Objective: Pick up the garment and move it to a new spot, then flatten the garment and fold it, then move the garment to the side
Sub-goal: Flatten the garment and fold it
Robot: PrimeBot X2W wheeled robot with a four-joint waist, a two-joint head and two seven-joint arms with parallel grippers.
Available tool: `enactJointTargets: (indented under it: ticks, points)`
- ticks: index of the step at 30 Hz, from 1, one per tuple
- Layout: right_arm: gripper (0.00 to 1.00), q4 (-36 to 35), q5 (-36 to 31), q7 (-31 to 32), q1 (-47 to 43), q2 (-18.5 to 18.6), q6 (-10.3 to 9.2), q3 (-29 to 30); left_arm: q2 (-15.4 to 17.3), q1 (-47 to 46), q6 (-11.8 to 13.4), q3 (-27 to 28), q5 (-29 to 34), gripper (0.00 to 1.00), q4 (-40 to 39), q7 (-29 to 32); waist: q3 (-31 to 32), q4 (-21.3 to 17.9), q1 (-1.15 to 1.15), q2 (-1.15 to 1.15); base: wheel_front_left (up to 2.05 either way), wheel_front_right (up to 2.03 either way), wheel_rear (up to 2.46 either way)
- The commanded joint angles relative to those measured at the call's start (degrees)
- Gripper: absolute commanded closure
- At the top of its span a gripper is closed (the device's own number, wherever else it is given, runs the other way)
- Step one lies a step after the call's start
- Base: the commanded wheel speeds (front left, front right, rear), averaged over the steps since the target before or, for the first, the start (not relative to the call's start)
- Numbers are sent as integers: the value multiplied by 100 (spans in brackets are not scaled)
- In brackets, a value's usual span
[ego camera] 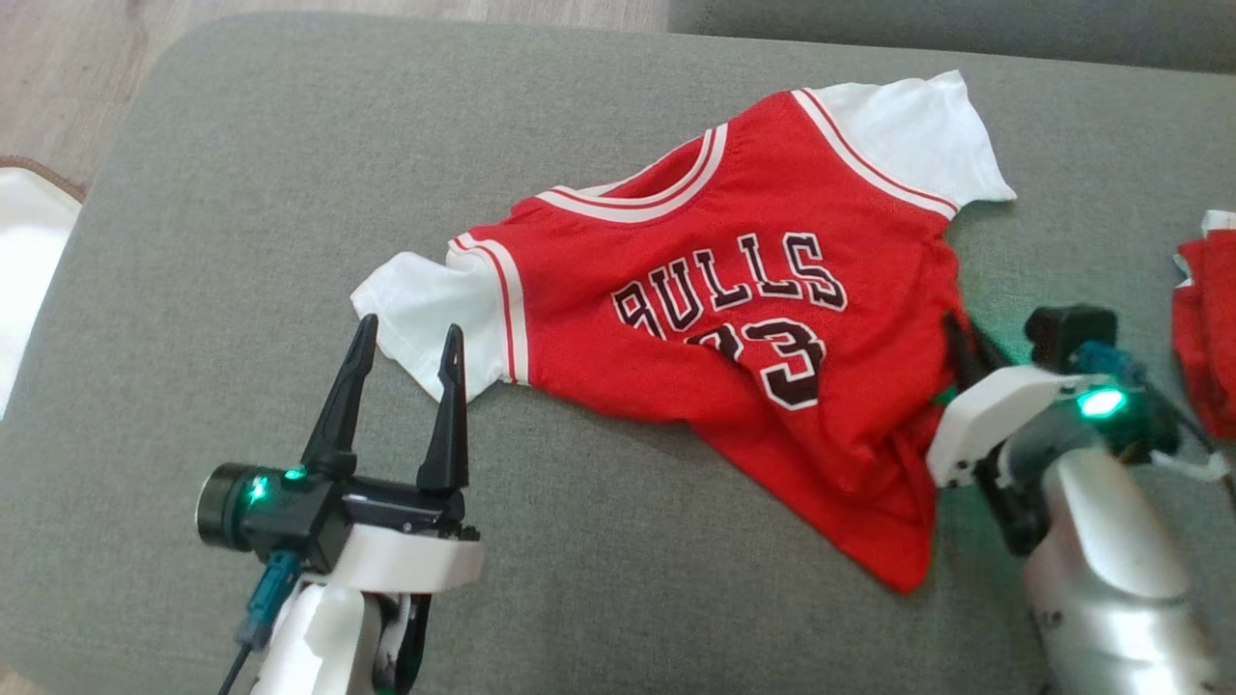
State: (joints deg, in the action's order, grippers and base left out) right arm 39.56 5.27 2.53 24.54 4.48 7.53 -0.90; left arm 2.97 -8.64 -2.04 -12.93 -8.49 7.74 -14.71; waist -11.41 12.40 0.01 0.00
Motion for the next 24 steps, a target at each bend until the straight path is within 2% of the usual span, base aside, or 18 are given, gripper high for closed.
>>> enactJointTargets:
  ticks: [1,7,10,12,16,21,23,24]
  points:
    - [100,-185,-276,-107,275,189,-4,-28,3,-203,-2,186,56,0,-151,-29,18,0,-1,0,0,0,0]
    - [100,-483,-835,90,827,756,-4,46,-6,-197,13,152,3,0,-170,-29,47,-4,-1,0,0,0,0]
    - [100,-615,-977,270,1226,1161,-4,-168,-7,-227,37,85,-58,0,-195,-29,20,27,-1,0,0,0,0]
    - [100,-625,-993,334,1370,1299,-4,-275,-8,-243,45,58,-78,0,-207,-29,-3,46,-1,0,0,0,0]
    - [100,-502,-952,498,1965,1878,-4,-919,-8,-353,76,-97,-179,0,-246,-29,-128,185,-1,0,0,0,0]
    - [100,-4,-797,410,2961,2549,-4,-2114,-9,-520,123,-336,-348,0,-257,-29,-378,490,-1,0,0,0,0]
    - [100,229,-811,300,3305,2684,-4,-2461,-9,-570,148,-394,-394,0,-255,-29,-459,575,-1,0,0,0,0]
    - [95,342,-850,198,3464,2736,-4,-2636,-9,-595,160,-423,-414,0,-255,-29,-495,611,-1,0,0,0,0]
